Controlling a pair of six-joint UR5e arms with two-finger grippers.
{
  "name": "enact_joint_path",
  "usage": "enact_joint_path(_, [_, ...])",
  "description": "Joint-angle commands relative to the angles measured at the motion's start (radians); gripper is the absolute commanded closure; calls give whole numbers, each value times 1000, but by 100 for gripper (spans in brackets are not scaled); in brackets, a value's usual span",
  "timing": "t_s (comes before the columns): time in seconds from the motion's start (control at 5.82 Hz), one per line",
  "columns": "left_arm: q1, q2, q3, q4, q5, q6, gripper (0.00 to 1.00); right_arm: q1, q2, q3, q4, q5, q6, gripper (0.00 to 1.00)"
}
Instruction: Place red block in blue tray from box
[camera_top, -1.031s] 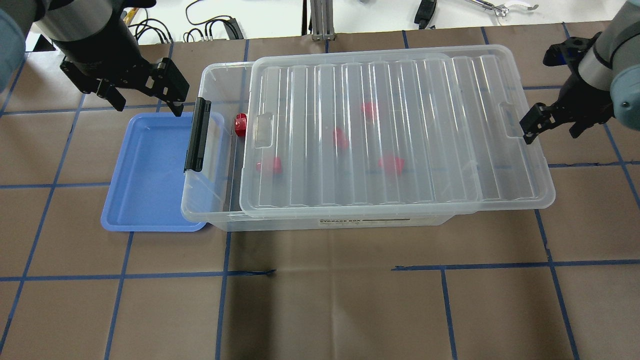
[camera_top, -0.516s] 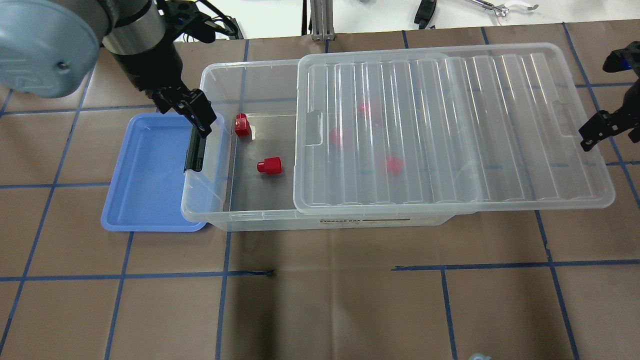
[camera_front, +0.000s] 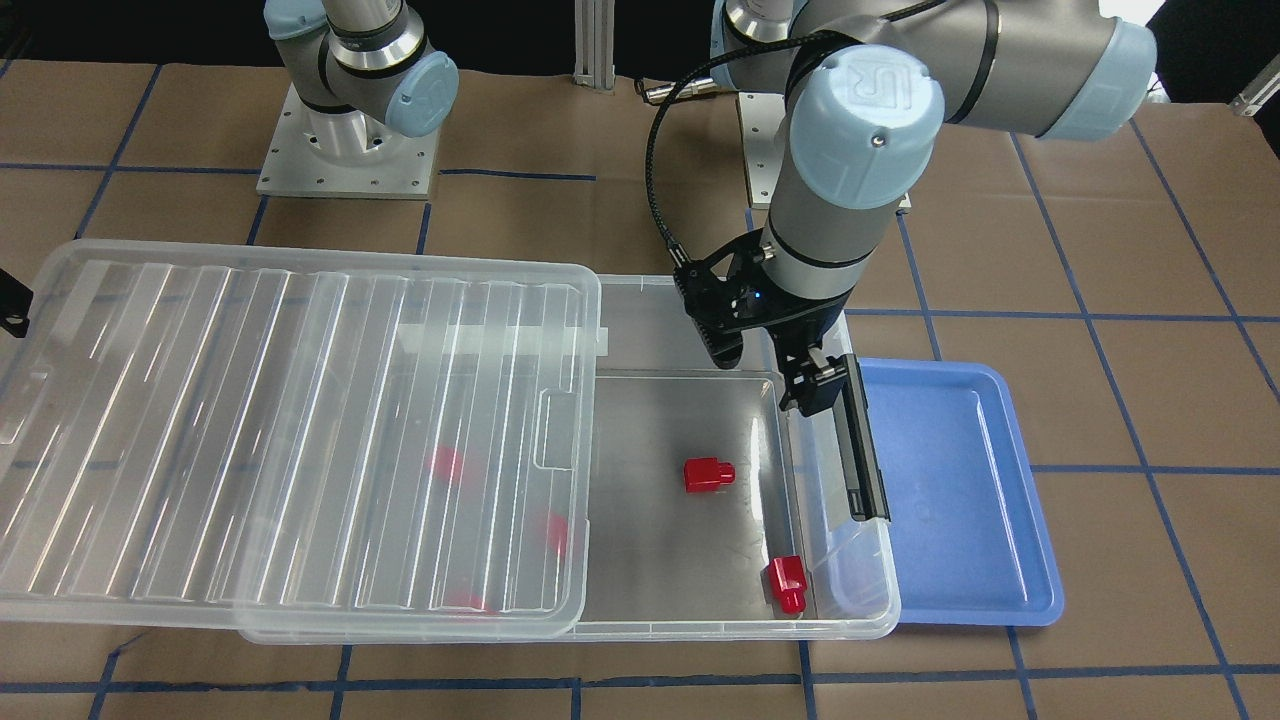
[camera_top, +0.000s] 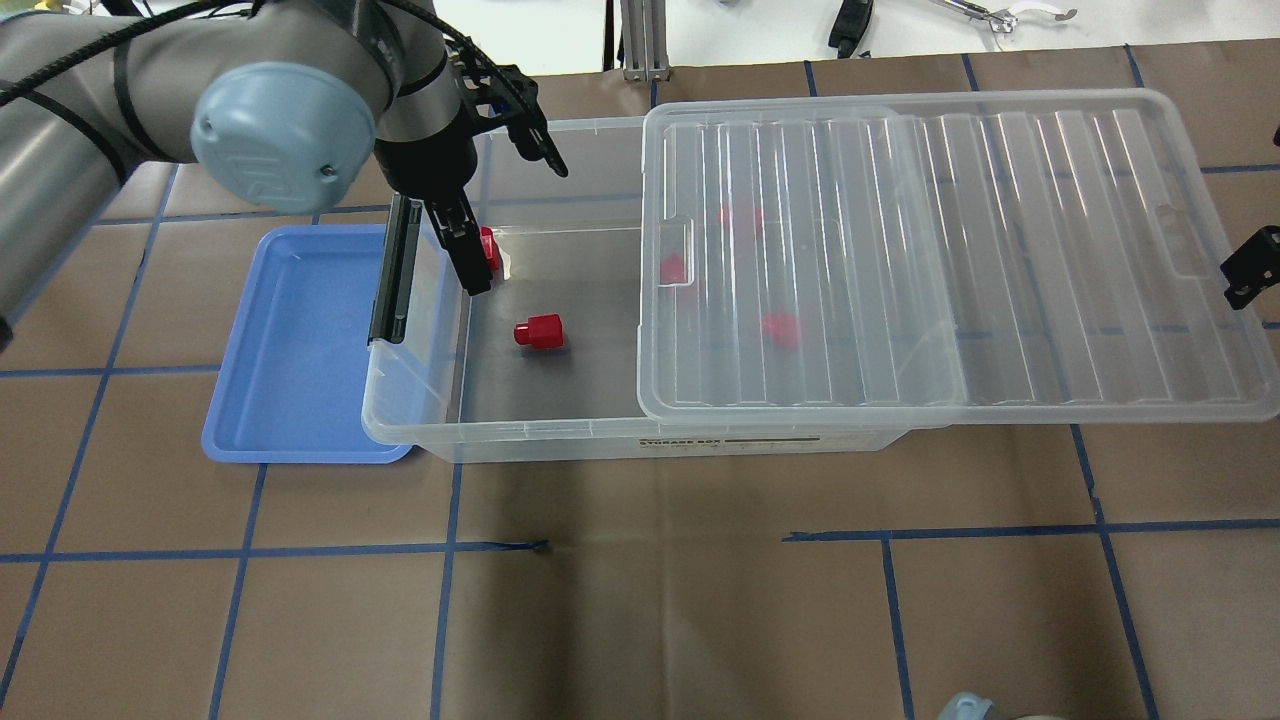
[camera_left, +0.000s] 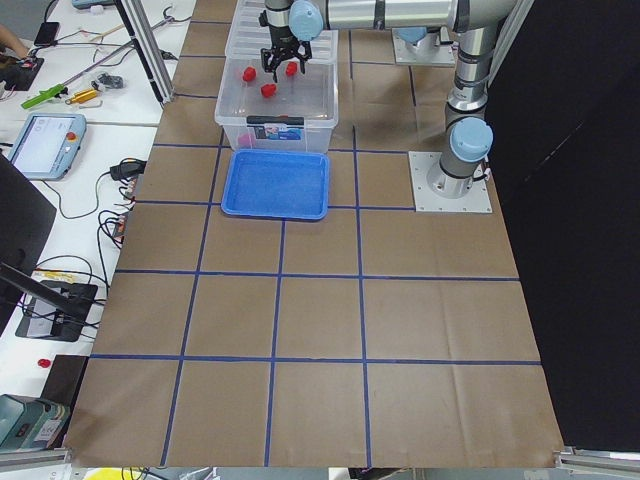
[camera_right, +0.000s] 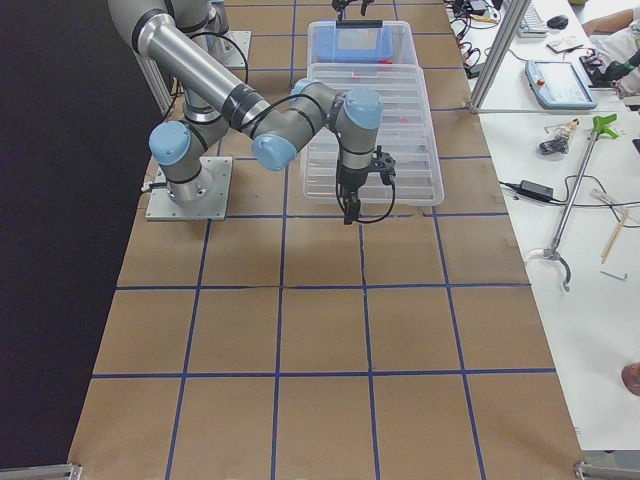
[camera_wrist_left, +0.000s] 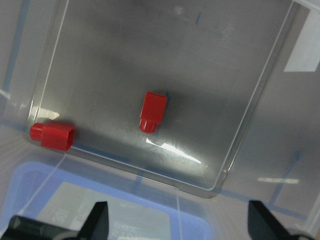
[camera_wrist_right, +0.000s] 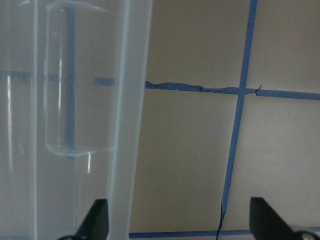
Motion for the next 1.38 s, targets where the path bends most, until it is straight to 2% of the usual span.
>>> enact_joint_path(0.0, [-30,-63,-109,224,-5,117,4,8,-42,-26,24,4,30,0])
enact_joint_path(0.17, [-29,-111,-177,335,-25,161,7,69,-90,-81,146,15,123,0])
enact_joint_path(0.52, [-26,-175,-216,412,-39,181,7,280,-118,-226,361,15,423,0])
enact_joint_path(0.69, [-24,-197,-217,428,-37,215,6,385,-115,-278,436,82,621,0])
enact_joint_path(0.86, [-23,-223,-216,440,-36,223,7,481,-112,-291,449,137,784,0])
enact_joint_path(1.03, [-21,-246,-216,462,-36,224,7,579,-107,-291,446,138,905,0])
enact_joint_path(1.2, [-21,-257,-216,488,-33,230,42,627,-98,-291,445,136,960,0])
